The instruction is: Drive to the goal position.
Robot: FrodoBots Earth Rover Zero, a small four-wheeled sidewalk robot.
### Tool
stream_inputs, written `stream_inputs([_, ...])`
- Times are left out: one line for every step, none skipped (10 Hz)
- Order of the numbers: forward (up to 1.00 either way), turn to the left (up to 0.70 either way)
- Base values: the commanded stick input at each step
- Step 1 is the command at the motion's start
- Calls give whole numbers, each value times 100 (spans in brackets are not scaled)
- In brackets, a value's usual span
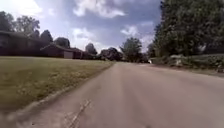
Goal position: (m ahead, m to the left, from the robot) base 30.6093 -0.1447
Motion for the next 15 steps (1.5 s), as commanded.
stream_inputs([100, 0])
stream_inputs([100, 0])
stream_inputs([100, 0])
stream_inputs([100, 0])
stream_inputs([100, 0])
stream_inputs([100, 0])
stream_inputs([100, 0])
stream_inputs([100, 0])
stream_inputs([100, 0])
stream_inputs([100, 0])
stream_inputs([100, 0])
stream_inputs([100, 0])
stream_inputs([100, 0])
stream_inputs([100, 0])
stream_inputs([100, 0])
